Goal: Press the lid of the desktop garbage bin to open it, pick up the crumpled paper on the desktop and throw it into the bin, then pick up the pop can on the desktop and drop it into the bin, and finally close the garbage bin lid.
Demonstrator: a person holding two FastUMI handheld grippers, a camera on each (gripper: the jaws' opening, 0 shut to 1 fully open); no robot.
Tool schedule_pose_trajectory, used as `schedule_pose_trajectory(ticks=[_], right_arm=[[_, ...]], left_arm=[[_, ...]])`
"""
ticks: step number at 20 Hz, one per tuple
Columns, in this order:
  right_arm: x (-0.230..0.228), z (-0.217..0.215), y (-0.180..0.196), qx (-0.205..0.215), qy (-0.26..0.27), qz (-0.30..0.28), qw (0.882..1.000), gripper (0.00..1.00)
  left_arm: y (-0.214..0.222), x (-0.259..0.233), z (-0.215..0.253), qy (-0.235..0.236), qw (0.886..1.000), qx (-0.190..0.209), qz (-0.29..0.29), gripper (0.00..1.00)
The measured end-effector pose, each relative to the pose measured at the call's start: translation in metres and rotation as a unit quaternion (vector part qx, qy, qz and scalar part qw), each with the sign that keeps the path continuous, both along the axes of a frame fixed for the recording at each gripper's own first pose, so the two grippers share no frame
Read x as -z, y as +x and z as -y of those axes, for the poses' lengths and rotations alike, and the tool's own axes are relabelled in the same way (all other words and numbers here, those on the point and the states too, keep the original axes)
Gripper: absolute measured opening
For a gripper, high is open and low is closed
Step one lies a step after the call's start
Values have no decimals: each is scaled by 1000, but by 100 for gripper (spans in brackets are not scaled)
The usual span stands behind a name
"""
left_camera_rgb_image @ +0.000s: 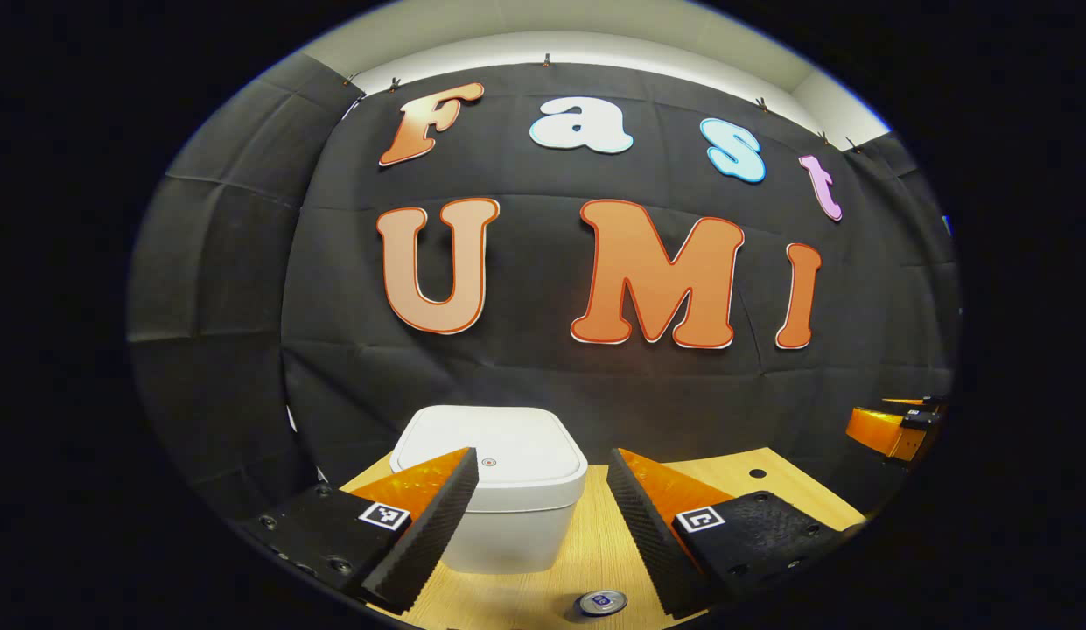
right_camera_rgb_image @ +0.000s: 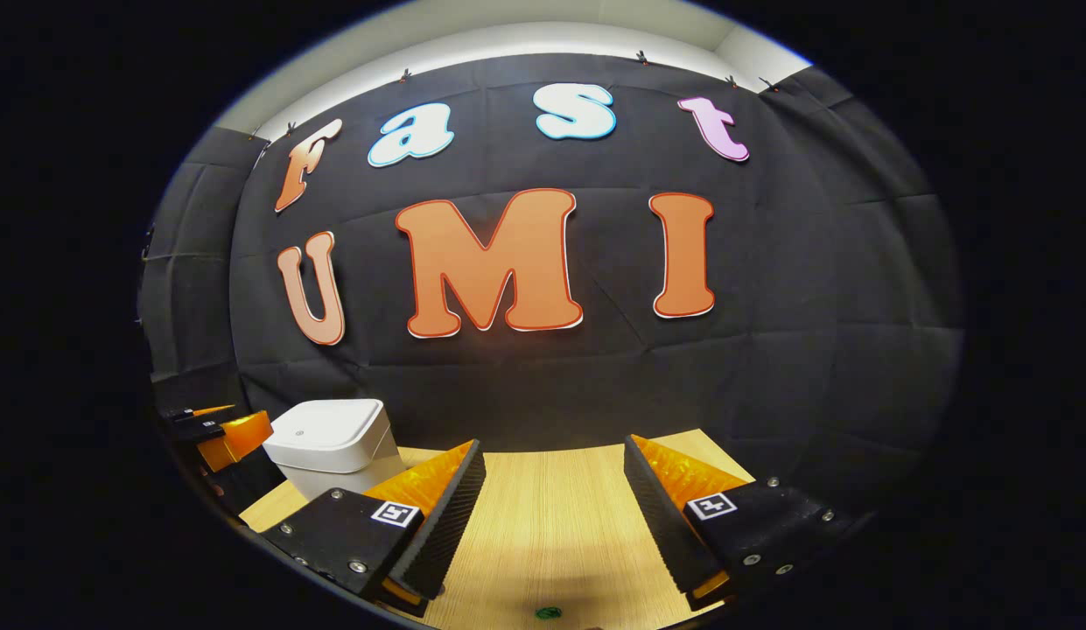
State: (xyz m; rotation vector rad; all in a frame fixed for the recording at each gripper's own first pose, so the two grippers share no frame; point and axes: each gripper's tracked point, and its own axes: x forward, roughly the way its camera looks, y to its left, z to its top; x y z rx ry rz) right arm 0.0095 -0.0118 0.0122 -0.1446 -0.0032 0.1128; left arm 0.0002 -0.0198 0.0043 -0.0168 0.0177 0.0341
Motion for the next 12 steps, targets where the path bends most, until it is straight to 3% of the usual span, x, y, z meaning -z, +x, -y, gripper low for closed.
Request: schedule_pose_trajectory(ticks=[12], right_arm=[[7, -5, -1, -9, 3, -11, 1000, 95]], left_arm=[[-5, 1, -6, 11, 1000, -1, -5, 94]])
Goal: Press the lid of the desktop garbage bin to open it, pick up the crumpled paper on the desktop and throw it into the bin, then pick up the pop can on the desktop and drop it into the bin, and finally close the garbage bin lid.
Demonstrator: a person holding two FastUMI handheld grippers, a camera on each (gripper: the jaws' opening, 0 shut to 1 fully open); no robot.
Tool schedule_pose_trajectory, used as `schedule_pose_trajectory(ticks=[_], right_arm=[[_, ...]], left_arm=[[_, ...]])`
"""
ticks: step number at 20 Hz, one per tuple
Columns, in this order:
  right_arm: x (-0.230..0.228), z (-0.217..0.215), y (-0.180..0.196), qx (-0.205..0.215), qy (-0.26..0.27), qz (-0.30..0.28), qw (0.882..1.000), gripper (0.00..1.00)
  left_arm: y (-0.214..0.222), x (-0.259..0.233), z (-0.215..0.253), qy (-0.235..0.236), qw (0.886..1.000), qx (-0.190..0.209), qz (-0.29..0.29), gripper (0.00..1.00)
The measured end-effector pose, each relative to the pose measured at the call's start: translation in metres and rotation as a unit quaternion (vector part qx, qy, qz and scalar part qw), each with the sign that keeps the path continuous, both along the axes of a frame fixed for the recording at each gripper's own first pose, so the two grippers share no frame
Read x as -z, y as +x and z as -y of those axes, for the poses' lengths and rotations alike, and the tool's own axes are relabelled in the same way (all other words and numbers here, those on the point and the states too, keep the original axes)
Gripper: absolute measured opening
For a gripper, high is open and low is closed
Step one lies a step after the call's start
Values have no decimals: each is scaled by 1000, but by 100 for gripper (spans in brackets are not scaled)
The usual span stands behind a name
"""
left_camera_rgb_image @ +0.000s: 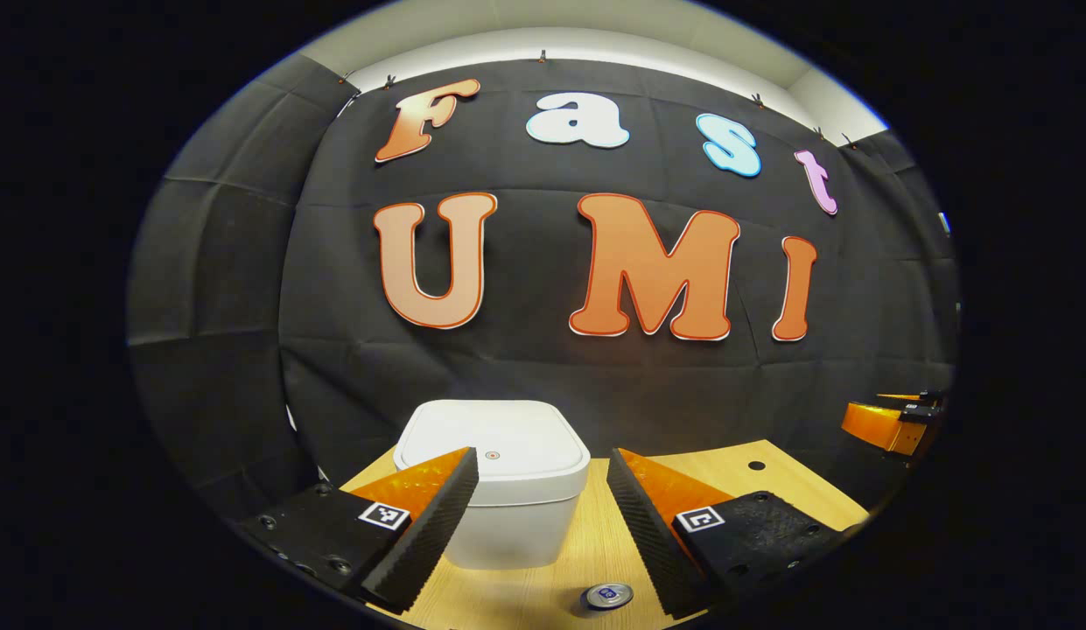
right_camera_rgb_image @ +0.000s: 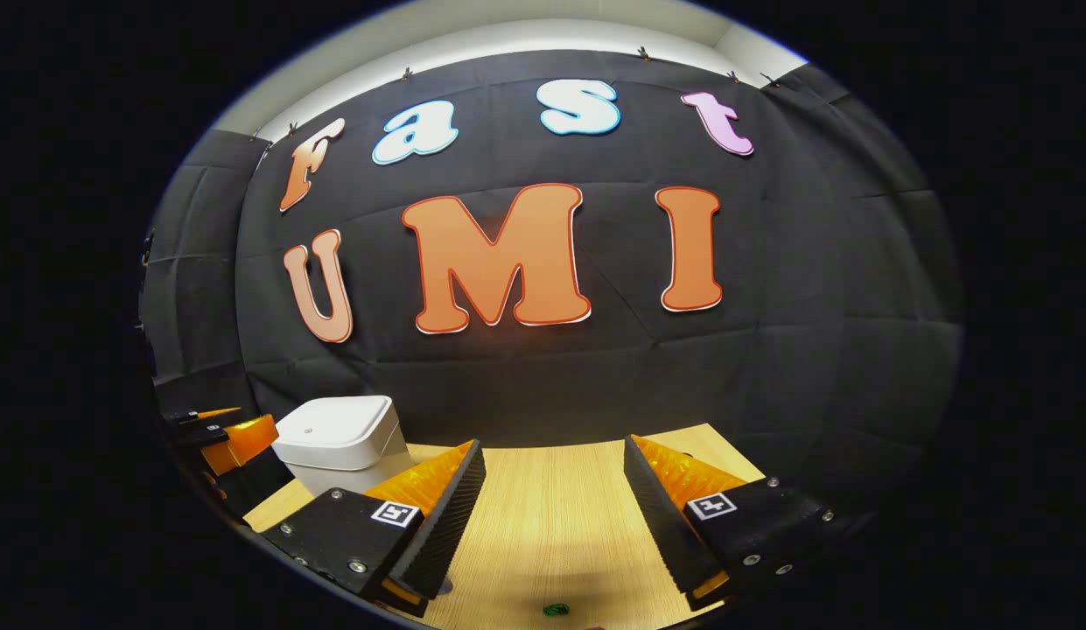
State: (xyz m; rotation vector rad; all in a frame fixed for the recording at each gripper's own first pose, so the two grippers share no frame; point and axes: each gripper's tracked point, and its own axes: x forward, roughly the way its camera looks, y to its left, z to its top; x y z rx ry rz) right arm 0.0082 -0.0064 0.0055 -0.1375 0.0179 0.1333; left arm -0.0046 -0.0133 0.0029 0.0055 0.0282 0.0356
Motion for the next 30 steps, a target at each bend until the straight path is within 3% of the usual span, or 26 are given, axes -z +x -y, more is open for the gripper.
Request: schedule_pose_trajectory(ticks=[4, 6, 7, 8, 13, 14, 15, 24, 30], right_arm=[[-1, 2, 0, 2, -6, 5, 1000, 95], [1, 0, 0, -4, 6, -1, 1000, 95], [1, 1, 0, -5, 12, -4, 1000, 95], [2, 3, 0, -3, 14, -6, 1000, 95], [1, 4, -1, -1, 8, -6, 1000, 95], [2, 4, -1, -1, 8, -7, 1000, 95], [3, 4, -1, -2, 7, -9, 1000, 95], [6, 5, 4, -4, 5, -15, 1000, 95], [13, 3, 11, -6, 5, -30, 1000, 95]], left_arm=[[-2, -3, 2, 2, 1000, 2, 4, 85], [-2, -3, 3, 2, 1000, 2, 2, 75], [-2, -3, 3, 3, 1000, 2, 2, 64], [-1, -3, 3, 2, 1000, 1, 2, 60], [-1, 5, 0, -16, 1000, -5, -19, 11], [-1, 9, -3, -16, 1000, -9, -25, 10], [-2, 11, -2, -18, 999, -4, -32, 0], [7, -8, -3, -26, 997, 22, -68, 0], [44, -46, -21, -15, 995, 41, -89, 0]])
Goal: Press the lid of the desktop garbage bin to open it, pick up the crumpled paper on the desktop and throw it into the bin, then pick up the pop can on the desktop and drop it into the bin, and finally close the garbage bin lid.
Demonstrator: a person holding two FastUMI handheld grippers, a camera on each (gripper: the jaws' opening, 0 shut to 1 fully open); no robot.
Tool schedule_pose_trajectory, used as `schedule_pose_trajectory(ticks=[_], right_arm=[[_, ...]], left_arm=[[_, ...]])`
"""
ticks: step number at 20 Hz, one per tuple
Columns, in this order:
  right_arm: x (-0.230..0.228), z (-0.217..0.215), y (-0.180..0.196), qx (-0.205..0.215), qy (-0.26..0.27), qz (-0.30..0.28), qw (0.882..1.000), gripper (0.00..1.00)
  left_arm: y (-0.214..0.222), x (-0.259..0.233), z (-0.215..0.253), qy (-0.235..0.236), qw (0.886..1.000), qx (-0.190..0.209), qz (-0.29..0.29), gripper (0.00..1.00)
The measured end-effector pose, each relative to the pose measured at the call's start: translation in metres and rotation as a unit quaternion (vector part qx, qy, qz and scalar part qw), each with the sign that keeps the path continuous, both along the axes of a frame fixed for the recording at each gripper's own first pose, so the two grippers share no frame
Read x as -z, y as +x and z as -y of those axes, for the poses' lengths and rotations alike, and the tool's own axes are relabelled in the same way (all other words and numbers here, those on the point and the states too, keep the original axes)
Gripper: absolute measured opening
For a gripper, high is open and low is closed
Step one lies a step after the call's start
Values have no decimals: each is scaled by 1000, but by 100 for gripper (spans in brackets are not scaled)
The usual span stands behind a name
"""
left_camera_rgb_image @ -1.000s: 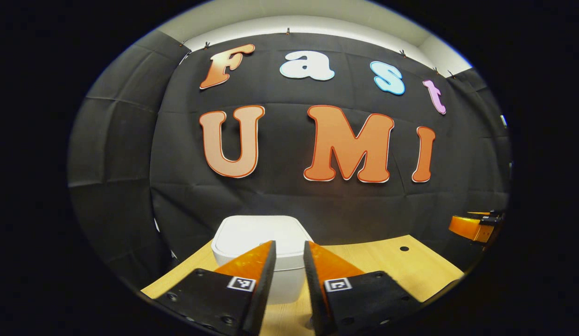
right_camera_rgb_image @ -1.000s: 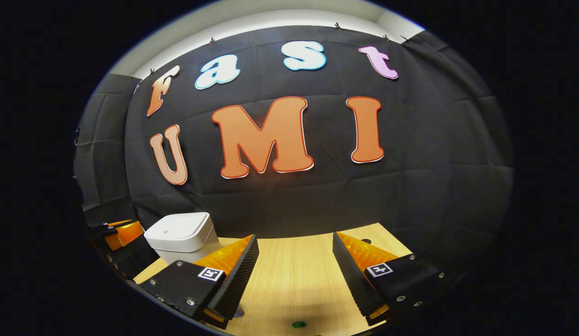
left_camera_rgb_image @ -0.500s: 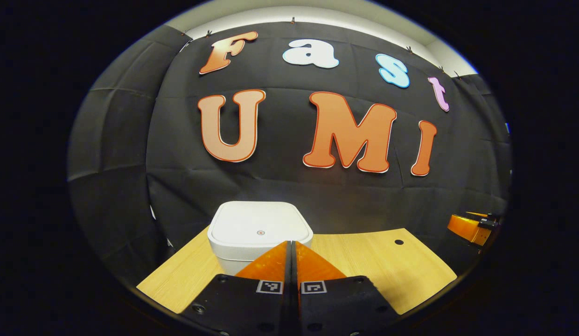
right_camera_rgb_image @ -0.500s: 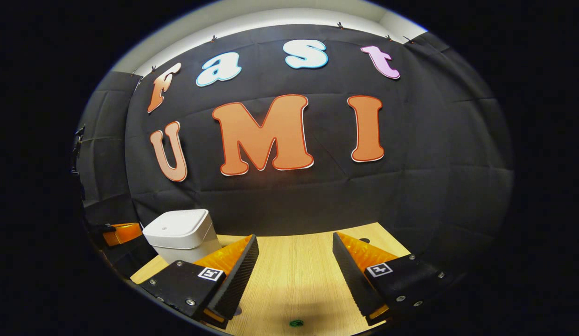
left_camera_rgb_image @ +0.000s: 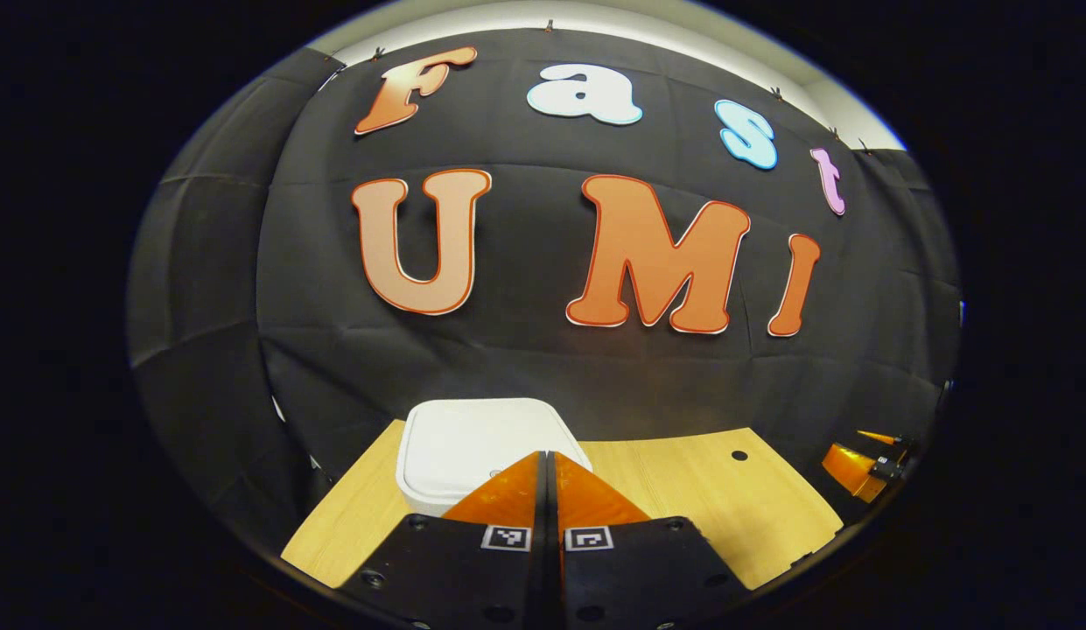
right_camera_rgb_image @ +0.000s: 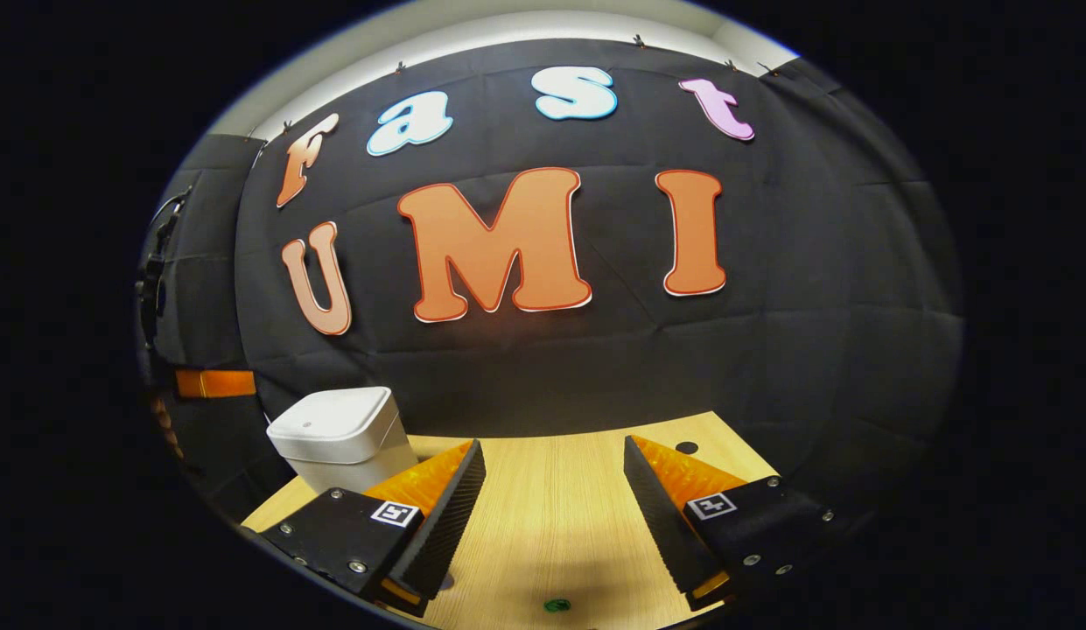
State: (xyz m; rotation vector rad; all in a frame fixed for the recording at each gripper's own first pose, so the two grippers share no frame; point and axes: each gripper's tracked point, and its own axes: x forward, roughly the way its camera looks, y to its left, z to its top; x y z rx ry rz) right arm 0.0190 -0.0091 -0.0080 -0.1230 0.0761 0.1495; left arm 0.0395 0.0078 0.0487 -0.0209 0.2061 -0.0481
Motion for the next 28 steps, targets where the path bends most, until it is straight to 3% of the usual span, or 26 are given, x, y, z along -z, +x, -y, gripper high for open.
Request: schedule_pose_trajectory(ticks=[5, 10, 16, 17, 19, 20, 21, 25, 28], right_arm=[[3, 5, 7, 6, -1, -6, 1000, 95], [6, 11, 14, 17, 5, -13, 1000, 95], [13, 13, 18, 27, 6, -22, 999, 95], [14, 13, 18, 27, 8, -23, 999, 100], [17, 14, 18, 31, 10, -27, 999, 95], [18, 14, 18, 33, 11, -28, 999, 95], [19, 15, 20, 34, 12, -29, 999, 95], [26, 18, 20, 40, 22, -39, 998, 95], [33, 18, 20, 43, 26, -48, 998, 95]], left_arm=[[39, 3, -30, 2, 999, -5, -46, 0], [66, 50, -48, 2, 993, -4, -121, 0], [79, 86, -54, 14, 986, 3, -169, 0], [79, 92, -52, 15, 984, 8, -177, 0], [76, 107, -49, 11, 979, 20, -201, 0], [72, 115, -47, 14, 975, 26, -220, 6], [68, 116, -48, 20, 974, 29, -224, 0], [73, 118, -44, 48, 975, 49, -213, 1], [70, 119, -43, 30, 976, 40, -211, 1]])
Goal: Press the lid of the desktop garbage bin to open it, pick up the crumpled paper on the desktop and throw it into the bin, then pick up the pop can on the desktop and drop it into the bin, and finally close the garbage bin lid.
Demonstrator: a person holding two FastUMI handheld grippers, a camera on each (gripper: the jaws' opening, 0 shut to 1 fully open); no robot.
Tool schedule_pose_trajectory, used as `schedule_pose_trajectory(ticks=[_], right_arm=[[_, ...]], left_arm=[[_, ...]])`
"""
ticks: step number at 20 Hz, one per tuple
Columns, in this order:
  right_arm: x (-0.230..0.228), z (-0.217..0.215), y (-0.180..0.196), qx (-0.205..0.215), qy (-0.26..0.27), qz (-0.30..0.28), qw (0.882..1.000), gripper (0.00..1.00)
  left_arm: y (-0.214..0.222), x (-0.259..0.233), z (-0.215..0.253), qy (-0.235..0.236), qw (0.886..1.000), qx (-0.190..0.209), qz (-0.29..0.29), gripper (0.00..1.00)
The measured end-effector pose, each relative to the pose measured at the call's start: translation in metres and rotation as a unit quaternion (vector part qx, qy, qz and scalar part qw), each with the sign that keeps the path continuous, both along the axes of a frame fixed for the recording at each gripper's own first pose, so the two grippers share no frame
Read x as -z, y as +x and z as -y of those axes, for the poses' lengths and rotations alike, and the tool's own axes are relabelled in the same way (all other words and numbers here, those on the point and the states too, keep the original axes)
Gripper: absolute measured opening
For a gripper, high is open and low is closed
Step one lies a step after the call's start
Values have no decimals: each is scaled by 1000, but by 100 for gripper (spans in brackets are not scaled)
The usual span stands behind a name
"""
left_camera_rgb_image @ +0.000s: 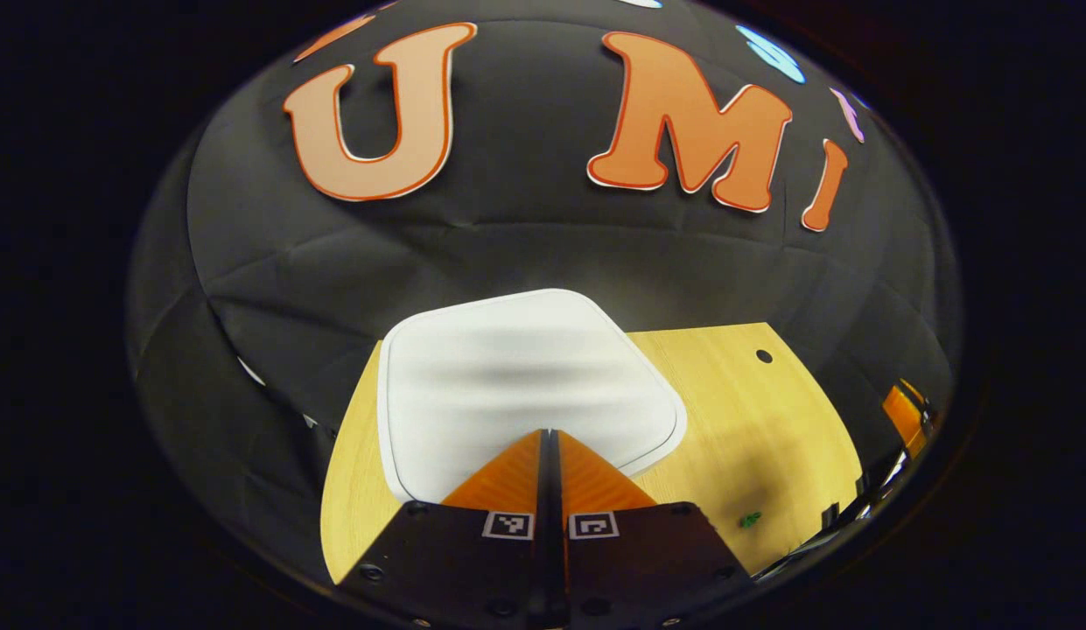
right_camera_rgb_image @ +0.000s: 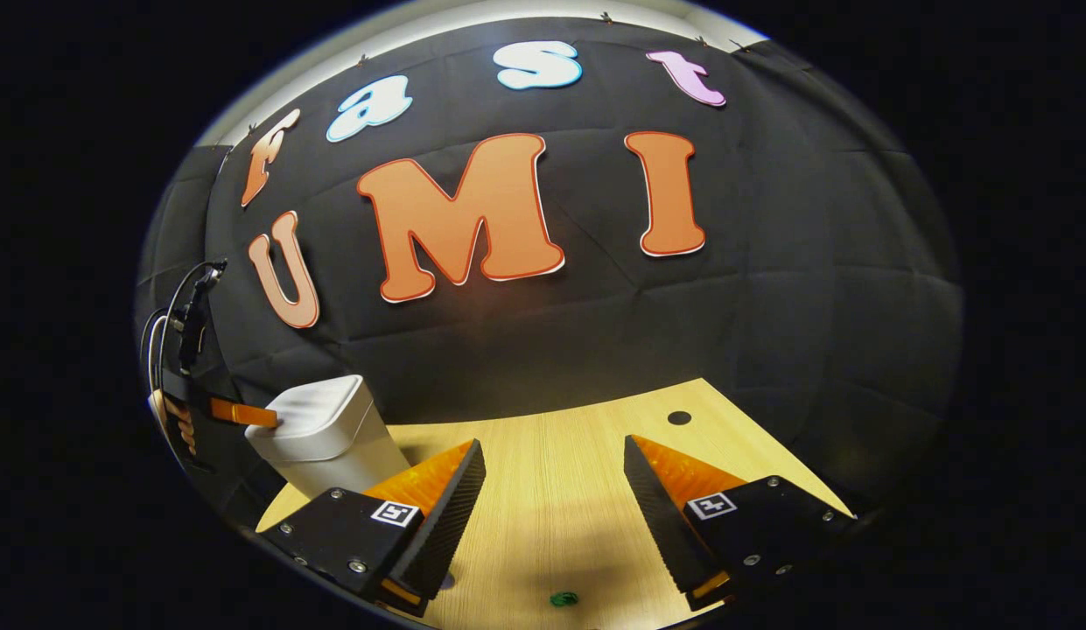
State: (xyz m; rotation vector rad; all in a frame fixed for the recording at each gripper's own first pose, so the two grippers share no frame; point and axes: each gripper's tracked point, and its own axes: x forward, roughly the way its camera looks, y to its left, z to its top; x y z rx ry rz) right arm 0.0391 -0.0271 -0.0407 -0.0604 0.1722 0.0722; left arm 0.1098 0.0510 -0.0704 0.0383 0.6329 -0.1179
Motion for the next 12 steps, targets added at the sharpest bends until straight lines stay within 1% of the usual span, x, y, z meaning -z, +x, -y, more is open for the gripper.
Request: schedule_pose_trajectory(ticks=[4, 5, 8, 10, 12], right_arm=[[-6, -2, -3, -6, 0, 1, 1000, 95], [-9, -3, -4, -8, 3, 3, 1000, 95], [-21, -2, -5, -8, 2, 14, 1000, 95], [-26, -4, -6, -10, 3, 19, 1000, 95], [-29, -7, -9, -16, 3, 22, 1000, 95]], left_arm=[[-2, -4, -1, 8, 1000, -1, 13, 0], [0, -13, 1, 2, 999, 3, 37, 0], [-4, -47, 1, -4, 995, -12, 99, 0], [-13, -75, 4, -3, 989, -17, 144, 0], [-21, -103, 11, -10, 981, -17, 193, 0]])
